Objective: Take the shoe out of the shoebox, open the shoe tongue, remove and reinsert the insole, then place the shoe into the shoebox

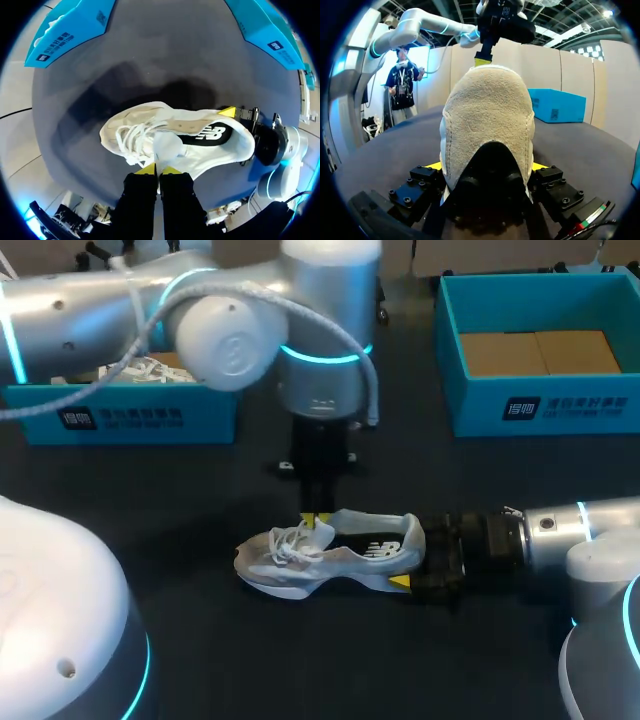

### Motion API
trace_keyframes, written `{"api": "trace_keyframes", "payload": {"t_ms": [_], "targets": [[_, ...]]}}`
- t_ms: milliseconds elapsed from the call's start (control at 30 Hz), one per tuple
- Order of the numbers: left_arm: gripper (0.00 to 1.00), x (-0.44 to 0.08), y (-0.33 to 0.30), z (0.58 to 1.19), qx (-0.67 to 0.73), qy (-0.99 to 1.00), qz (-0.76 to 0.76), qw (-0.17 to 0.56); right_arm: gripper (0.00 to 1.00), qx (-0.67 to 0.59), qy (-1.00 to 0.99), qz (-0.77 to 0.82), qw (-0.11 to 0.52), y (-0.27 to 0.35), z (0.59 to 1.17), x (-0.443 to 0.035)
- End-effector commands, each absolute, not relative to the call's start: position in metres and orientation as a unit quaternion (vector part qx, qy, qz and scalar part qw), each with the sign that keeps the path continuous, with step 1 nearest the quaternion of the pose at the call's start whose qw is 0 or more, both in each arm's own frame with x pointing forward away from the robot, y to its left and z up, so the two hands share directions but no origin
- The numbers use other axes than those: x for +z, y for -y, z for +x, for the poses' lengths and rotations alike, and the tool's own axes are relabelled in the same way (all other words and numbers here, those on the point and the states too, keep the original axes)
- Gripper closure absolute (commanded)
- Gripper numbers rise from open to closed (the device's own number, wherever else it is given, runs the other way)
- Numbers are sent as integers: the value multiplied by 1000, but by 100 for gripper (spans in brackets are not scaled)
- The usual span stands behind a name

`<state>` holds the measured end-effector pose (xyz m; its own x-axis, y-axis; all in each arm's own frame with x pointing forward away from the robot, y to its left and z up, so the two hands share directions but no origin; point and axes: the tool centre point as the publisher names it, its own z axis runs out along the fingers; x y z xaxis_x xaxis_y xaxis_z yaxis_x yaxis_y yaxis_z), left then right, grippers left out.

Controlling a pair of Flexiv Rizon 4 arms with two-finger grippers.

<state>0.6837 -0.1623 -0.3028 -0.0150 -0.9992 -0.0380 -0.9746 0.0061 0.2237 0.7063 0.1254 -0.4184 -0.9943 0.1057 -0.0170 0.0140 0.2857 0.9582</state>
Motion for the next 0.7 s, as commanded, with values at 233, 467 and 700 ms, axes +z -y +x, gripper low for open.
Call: {"api": "trace_keyframes", "payload": {"t_ms": [233,467,700], "targets": [[100,-301,118,680,56,689,689,219,100,594,-802,38,39,-126,706,-417],[100,-318,105,685,76,684,689,229,100,594,-802,38,39,-126,706,-417],[100,-337,91,686,72,681,692,229,100,594,-802,38,39,-126,706,-417]]}}
